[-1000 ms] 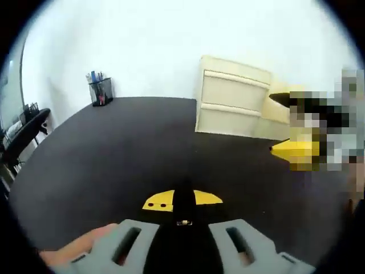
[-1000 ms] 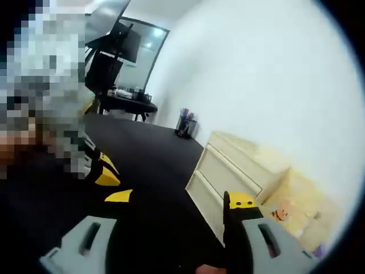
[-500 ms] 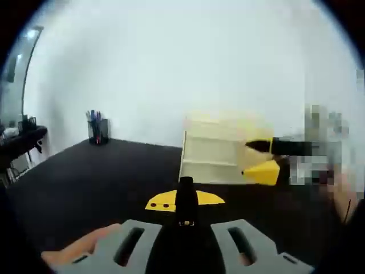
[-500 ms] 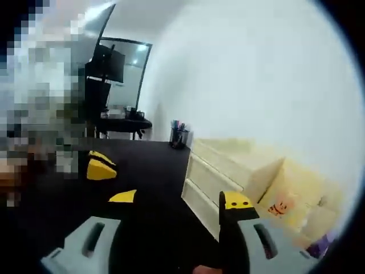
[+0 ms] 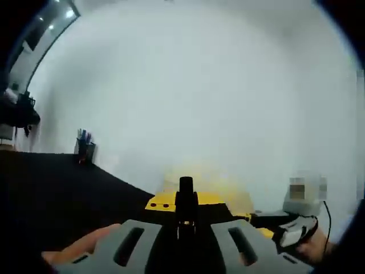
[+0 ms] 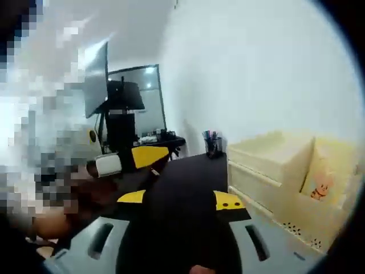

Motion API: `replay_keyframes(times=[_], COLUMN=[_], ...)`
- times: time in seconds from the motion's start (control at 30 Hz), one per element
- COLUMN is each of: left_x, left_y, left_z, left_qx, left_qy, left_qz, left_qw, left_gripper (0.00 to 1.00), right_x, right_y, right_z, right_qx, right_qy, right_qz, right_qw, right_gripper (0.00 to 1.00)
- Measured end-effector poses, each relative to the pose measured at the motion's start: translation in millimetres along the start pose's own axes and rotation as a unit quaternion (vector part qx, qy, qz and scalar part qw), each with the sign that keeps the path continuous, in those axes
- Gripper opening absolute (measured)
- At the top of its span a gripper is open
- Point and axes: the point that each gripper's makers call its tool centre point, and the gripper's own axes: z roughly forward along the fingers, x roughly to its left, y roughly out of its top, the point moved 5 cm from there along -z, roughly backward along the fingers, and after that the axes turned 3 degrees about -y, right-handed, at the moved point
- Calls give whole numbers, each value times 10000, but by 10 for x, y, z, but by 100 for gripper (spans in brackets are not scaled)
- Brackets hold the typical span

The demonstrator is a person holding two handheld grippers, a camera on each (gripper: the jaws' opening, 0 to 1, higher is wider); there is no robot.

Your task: Open the drawer, pick up the cosmetic bottles from the table one by one, place them into the drawer, release the gripper, close the drawer, and move the gripper away

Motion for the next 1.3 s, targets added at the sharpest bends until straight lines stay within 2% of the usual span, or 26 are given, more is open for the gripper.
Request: replay_keyframes(times=[0.07,0.1,0.13,0.2,0.27,0.33,0.37,0.4,0.47,0.6,0.67,0.73,0.87,1.03,1.07,1.3], left_x=[-88,-127,-167,-197,-259,-309,-330,-385,-398,-451,-487,-508,-576,-621,-632,-654], left_y=[-1,-12,-7,17,65,105,114,140,145,139,128,119,64,49,45,23], left_z=[-4,-9,-8,-11,-7,-1,-1,3,6,6,5,12,36,50,52,54], left_qx=[-25,47,72,31,-64,-117,-98,-159,-132,-106,-91,-84,0,4,11,73], left_qy=[-317,-429,-599,-706,-966,-1163,-1220,-1390,-1410,-1568,-1712,-1763,-1839,-1949,-1976,-2083], left_qz=[-121,-223,-385,-580,-889,-1136,-1150,-1285,-1298,-1406,-1567,-1575,-1543,-1649,-1664,-1824], left_qw=[9994,9988,9974,9958,9913,9866,9858,9818,9814,9775,9727,9716,9708,9669,9661,9609], left_gripper=[8,8,8,8,8,8,8,8,8,8,8,8,8,8,8,8], right_x=[-62,-75,-66,-1,79,159,217,277,325,263,220,189,205,244,266,313], right_y=[82,108,120,80,-14,-61,-81,-81,-51,-33,-44,-59,-67,-92,-83,-43], right_z=[-64,-99,-140,-190,-196,-185,-183,-192,-199,-201,-203,-205,-205,-183,-186,-230], right_qx=[-249,-349,-448,-410,-172,-166,-155,-231,-468,-646,-714,-734,-759,-704,-730,-851], right_qy=[103,267,589,1094,1429,1695,1884,2132,2392,2493,2506,2544,2632,2643,2727,2956], right_qz=[391,553,672,714,716,617,716,825,1056,1646,1685,1806,1872,1821,1875,1897], right_qw=[9989,9975,9950,9906,9870,9835,9794,9732,9641,9522,9507,9473,9433,9445,9408,9324], right_gripper=[36,34,32,30,30,31,31,31,31,31,30,29,28,26,26,15])
